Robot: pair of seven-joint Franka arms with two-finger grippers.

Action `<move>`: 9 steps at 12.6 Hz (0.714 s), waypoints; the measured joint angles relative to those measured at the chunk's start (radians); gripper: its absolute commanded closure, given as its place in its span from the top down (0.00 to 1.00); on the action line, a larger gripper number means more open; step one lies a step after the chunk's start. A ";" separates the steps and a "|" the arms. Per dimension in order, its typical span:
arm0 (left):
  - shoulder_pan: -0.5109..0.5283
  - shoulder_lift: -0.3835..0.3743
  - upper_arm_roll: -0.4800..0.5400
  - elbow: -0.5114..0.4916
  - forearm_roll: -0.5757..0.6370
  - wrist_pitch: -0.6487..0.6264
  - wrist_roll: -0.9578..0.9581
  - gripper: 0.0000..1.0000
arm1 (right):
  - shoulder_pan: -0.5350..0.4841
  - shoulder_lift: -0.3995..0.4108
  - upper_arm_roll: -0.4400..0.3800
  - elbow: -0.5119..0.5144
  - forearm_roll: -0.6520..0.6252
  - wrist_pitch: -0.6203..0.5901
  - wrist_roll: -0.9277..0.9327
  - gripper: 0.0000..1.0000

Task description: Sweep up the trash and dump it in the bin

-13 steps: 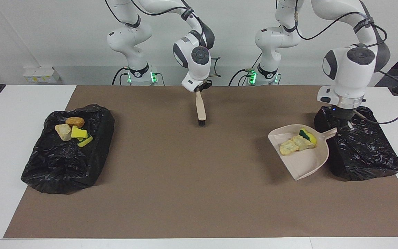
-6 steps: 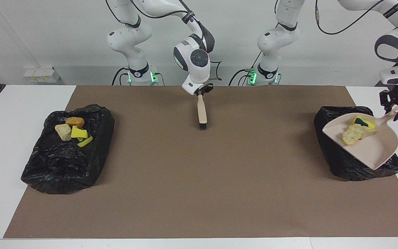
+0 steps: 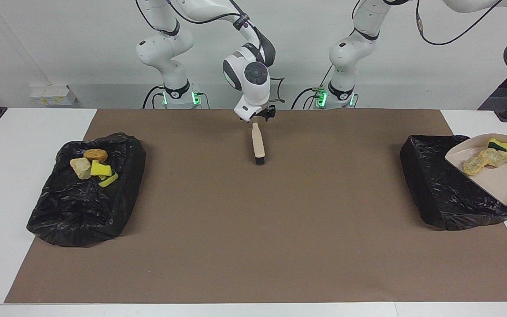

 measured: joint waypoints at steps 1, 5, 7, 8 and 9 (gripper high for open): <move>-0.003 0.002 -0.005 0.000 0.056 0.000 -0.001 0.00 | -0.006 0.004 -0.004 0.016 -0.005 0.001 -0.001 1.00; -0.050 0.003 -0.010 0.000 0.268 -0.001 -0.045 0.00 | -0.105 0.003 -0.013 0.088 -0.084 0.004 -0.017 1.00; -0.066 -0.003 -0.010 0.005 0.322 -0.006 -0.053 0.00 | -0.176 0.001 -0.015 0.139 -0.148 0.004 -0.022 1.00; -0.074 -0.011 -0.010 0.010 0.353 -0.010 -0.056 0.00 | -0.211 -0.002 -0.017 0.164 -0.192 0.004 -0.023 1.00; -0.086 -0.021 -0.010 0.013 0.392 -0.019 -0.075 0.00 | -0.246 -0.005 -0.017 0.187 -0.225 0.004 -0.024 1.00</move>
